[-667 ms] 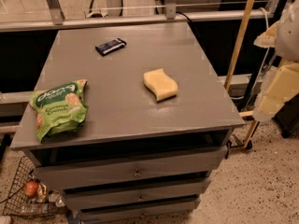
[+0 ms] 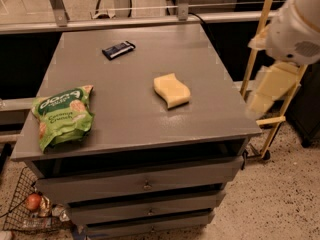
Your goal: Move sponge near rxbar blueberry
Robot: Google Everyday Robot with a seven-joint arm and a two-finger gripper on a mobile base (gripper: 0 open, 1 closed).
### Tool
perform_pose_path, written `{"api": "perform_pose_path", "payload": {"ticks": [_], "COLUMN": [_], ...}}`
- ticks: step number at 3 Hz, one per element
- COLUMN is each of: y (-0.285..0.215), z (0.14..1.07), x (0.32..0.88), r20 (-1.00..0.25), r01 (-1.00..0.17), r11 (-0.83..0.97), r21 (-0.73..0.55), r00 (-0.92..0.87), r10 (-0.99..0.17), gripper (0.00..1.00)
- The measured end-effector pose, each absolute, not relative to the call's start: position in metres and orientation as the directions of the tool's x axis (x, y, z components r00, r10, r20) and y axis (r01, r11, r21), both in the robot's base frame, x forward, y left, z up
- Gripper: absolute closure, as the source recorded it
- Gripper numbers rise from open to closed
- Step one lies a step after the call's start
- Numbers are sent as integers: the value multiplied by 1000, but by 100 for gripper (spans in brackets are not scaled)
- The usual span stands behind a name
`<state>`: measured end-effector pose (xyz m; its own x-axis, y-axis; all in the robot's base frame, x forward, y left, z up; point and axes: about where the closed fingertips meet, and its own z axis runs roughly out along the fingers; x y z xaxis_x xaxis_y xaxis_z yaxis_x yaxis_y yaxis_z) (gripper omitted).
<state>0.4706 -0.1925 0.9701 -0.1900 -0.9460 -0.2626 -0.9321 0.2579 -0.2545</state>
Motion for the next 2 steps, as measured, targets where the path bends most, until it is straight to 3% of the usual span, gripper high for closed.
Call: {"api": "perform_pose_path", "payload": {"ticks": [2], "y": [-127], "z": [916], "x": [556], "r20": [-415], "r01": [-948], "r11": [250], "r21": [-195], "r00": [-152], "r10": [-897], "gripper": [0]}}
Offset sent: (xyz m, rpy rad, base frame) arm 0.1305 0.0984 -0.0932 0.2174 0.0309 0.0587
